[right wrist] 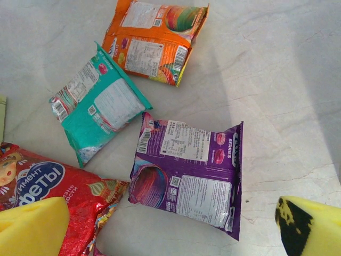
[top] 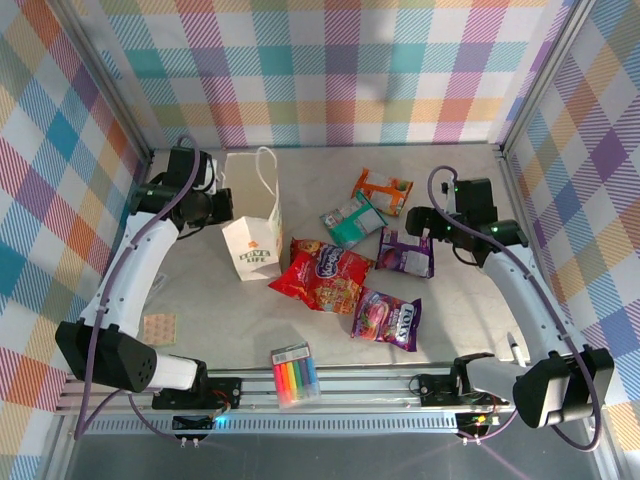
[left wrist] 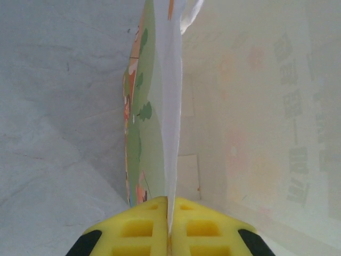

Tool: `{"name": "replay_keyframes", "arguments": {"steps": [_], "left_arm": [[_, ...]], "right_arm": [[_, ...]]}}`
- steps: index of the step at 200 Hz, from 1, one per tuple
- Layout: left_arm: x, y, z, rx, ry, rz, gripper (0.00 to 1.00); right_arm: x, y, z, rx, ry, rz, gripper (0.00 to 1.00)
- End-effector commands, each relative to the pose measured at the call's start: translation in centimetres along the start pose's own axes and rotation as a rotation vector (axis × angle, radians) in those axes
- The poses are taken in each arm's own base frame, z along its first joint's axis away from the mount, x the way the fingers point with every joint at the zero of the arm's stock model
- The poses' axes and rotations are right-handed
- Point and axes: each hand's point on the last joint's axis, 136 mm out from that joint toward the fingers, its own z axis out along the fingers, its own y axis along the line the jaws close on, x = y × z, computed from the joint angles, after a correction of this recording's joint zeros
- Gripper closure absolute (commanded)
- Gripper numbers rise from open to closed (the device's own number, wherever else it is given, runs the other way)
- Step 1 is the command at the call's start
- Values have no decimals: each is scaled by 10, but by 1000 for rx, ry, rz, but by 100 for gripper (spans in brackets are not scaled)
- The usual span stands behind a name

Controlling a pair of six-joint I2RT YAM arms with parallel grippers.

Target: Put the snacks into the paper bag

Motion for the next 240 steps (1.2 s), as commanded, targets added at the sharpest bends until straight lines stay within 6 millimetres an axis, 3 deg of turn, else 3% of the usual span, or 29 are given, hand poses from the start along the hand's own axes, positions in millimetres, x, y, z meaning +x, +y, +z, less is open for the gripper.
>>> {"name": "replay_keyframes", "arguments": {"steps": [1, 29, 51, 104, 137, 187, 240], "left_arm": [[-1, -11, -3, 55, -16, 71, 87], [0, -10, -3, 51, -11, 124, 63], [-2, -9, -5, 38, -19, 154, 54], [-7, -22, -6, 106, -34, 236, 46], [-13, -29, -17, 143, -91, 297, 38], [-22, -25, -33, 108, -175, 322, 31], [-30, -16, -34, 81, -199, 244, 29]], "right_arm": [[-8, 6, -9, -16, -34, -32, 1], [-6, 6, -6, -19, -27, -28, 1], [-6, 7, -5, -25, -23, -24, 1], [-3, 5, -7, -15, -21, -31, 1], [-3, 4, -9, -13, -27, -36, 1], [-4, 5, -6, -18, -23, -39, 1], [-2, 5, -2, -17, -4, -38, 1]]}}
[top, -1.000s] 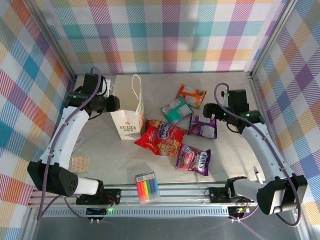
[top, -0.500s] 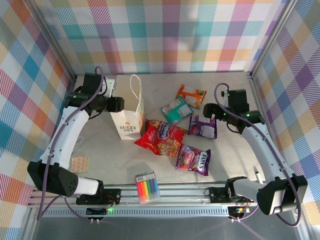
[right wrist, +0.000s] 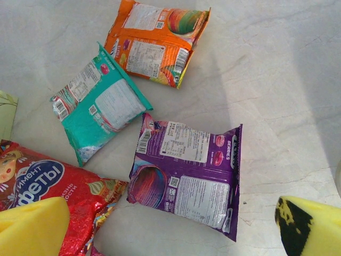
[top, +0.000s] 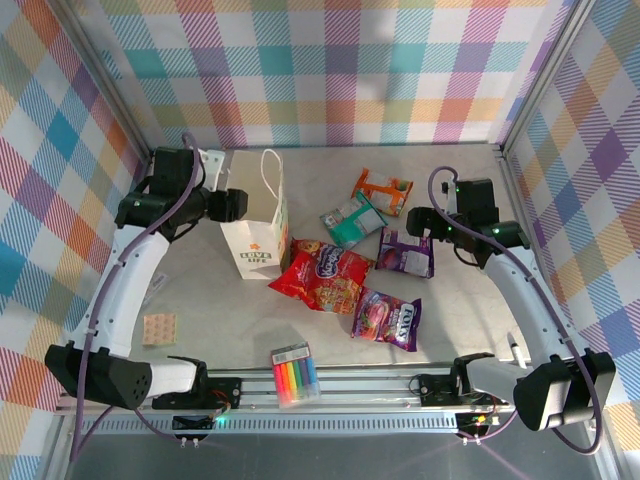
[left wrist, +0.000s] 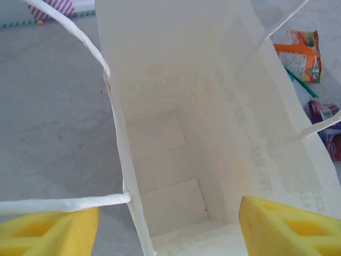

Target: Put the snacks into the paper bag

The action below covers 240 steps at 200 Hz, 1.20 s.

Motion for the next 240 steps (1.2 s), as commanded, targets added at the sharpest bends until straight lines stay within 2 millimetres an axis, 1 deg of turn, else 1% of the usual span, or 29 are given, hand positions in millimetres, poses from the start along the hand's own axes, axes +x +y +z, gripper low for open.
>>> {"name": "replay_keyframes", "arguments": {"steps": [1, 44, 67, 90, 133, 154, 163, 177, 185, 199, 212, 240], "left_arm": [[-4, 9, -2, -37, -28, -43, 29], [-17, 37, -10, -98, -100, -193, 29], [-22, 44, -14, -99, -143, -276, 30], [-26, 49, -11, -84, -167, -352, 36], [-36, 51, -1, -23, -199, -448, 52], [-36, 58, 3, -28, -206, -488, 58], [-35, 62, 6, -32, -208, -506, 63], [-34, 66, 9, -28, -211, -531, 77], [-32, 68, 10, -28, -212, -544, 81], [-30, 70, 12, -26, -214, -551, 85], [-28, 70, 14, -25, -209, -551, 87], [-21, 71, 18, -31, -191, -558, 90]], "right_arm": [[-1, 5, 0, -14, 1, -16, 1], [2, 1, 0, 5, 10, -31, 1], [2, 0, 0, 8, 11, -33, 1], [2, 0, 1, 7, 13, -28, 1], [2, 2, 3, 2, 16, -22, 1], [1, 1, 2, 4, 14, -21, 1], [1, 1, 2, 7, 13, -21, 1], [2, 0, 3, 9, 16, -18, 1], [2, 0, 4, 9, 19, -18, 1], [3, -1, 6, 15, 26, -15, 1], [5, -4, 8, 31, 37, -8, 1], [12, -18, 16, 116, 82, 30, 1]]}}
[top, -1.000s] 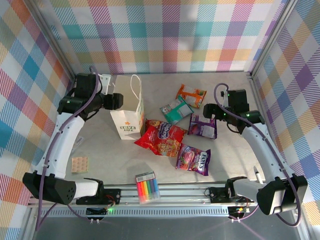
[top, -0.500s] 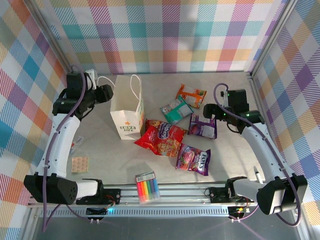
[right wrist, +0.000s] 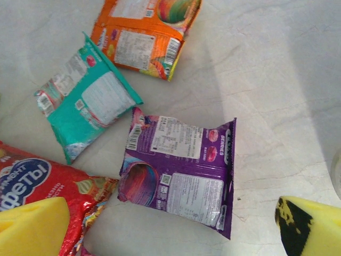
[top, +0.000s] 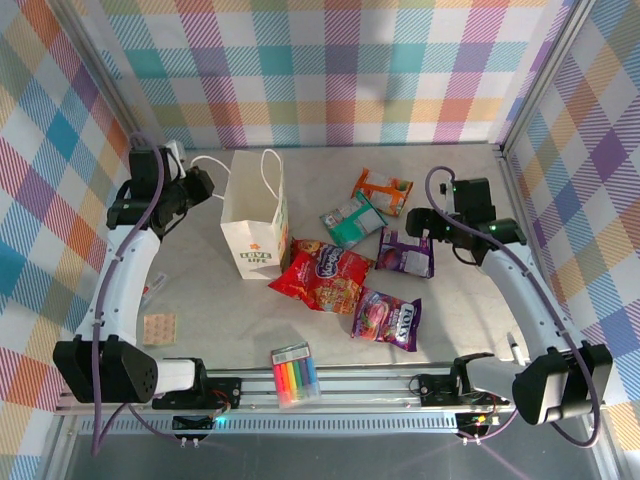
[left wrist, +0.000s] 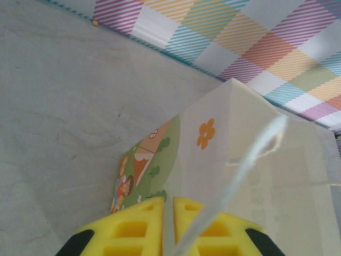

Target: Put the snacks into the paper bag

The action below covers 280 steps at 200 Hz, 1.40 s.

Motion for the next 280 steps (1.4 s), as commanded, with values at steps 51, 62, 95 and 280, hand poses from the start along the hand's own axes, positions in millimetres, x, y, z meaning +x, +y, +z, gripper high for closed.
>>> {"name": "replay_keyframes", "arguments": {"steps": [51, 62, 95, 280], "left_arm": [[7, 8, 3, 4, -9, -20, 95], [8, 9, 2, 3, -9, -20, 95], [10, 6, -4, 14, -11, -11, 95], [17, 10, -16, -3, -22, -2, 96]], "right_arm": [[29, -21, 31, 121, 170, 65, 1], [33, -24, 37, 120, 196, 93, 1], [43, -39, 52, 36, 243, 279, 1], [88, -31, 137, -181, 424, 449, 6]]}}
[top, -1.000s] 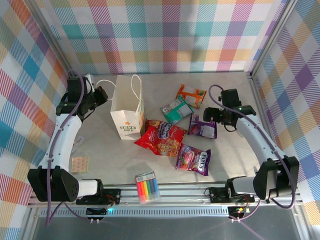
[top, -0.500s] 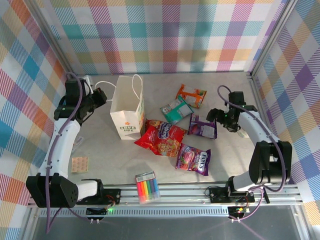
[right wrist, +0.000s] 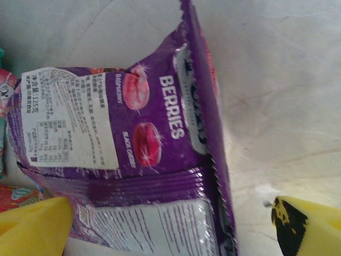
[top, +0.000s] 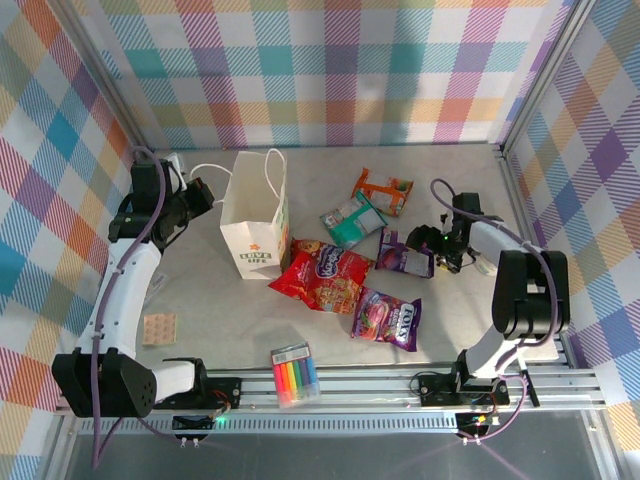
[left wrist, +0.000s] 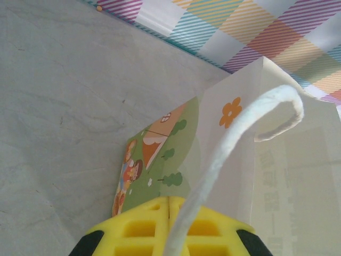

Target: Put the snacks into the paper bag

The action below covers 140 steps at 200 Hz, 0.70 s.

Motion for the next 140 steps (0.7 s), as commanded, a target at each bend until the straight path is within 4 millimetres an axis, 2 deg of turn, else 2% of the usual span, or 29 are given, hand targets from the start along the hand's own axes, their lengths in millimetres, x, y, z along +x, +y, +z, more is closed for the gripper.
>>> {"name": "replay_keyframes", "arguments": {"steps": [1, 91, 140], "left_arm": [[-3, 2, -9, -2, -25, 1, 96], [3, 7, -6, -14, -9, -7, 96], [5, 5, -4, -2, -2, -9, 96]], "right_arm": [[1, 6, 7, -67, 17, 21, 6], [15, 7, 19, -100, 61, 50, 13], [19, 3, 21, -72, 68, 48, 28]]}}
